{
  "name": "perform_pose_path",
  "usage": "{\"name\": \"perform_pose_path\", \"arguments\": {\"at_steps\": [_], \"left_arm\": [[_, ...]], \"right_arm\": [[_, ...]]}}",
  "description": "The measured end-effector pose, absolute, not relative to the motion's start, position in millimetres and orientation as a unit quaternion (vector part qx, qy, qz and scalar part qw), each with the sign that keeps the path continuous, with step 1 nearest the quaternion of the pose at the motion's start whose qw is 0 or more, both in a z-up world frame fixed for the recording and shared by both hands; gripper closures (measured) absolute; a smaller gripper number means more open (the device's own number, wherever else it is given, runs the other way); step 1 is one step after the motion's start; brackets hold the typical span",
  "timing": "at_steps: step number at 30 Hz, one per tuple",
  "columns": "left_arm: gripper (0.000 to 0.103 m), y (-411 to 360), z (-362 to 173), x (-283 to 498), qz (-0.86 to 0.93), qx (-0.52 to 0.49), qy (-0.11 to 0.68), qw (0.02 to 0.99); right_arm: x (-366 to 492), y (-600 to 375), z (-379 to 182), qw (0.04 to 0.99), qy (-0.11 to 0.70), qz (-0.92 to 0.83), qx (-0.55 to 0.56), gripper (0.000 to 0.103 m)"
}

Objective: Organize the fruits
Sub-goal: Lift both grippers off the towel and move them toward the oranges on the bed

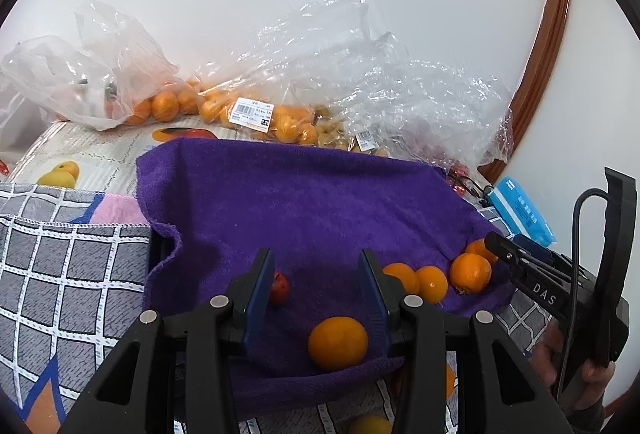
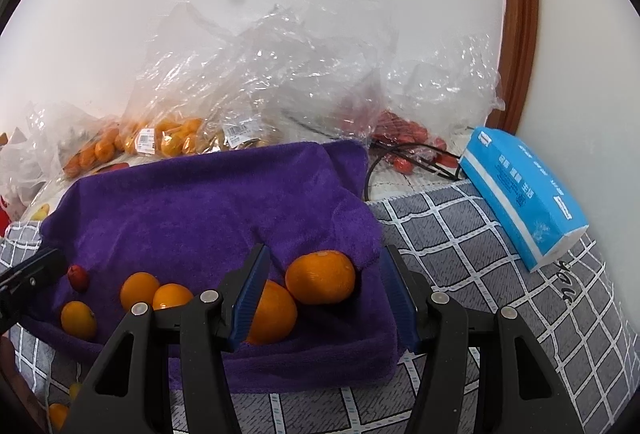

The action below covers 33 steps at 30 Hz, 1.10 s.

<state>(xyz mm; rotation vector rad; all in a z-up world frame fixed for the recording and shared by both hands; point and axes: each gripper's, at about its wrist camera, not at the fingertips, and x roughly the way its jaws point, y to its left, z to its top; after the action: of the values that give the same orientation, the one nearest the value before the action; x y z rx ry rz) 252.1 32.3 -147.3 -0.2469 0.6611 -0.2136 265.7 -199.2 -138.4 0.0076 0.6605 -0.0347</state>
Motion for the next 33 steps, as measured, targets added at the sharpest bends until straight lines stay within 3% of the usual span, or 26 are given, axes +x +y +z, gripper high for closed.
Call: {"name": "perform_pose_path", "arguments": {"at_steps": [23, 33], "left_arm": [[0.062, 22.2, -133.0, 238.6, -0.100, -0.084, 0.293, 0.947], [0.062, 34.8, -127.0, 238.6, -0.080, -0.096, 0.301, 0.945]], "right_arm": [[258.9, -183.6, -135.6, 0.948, 0.316, 0.043, 0.006, 0.046], [228.0, -171.9, -105.5, 0.945, 0.322, 0.053, -0.003, 0.046]]}}
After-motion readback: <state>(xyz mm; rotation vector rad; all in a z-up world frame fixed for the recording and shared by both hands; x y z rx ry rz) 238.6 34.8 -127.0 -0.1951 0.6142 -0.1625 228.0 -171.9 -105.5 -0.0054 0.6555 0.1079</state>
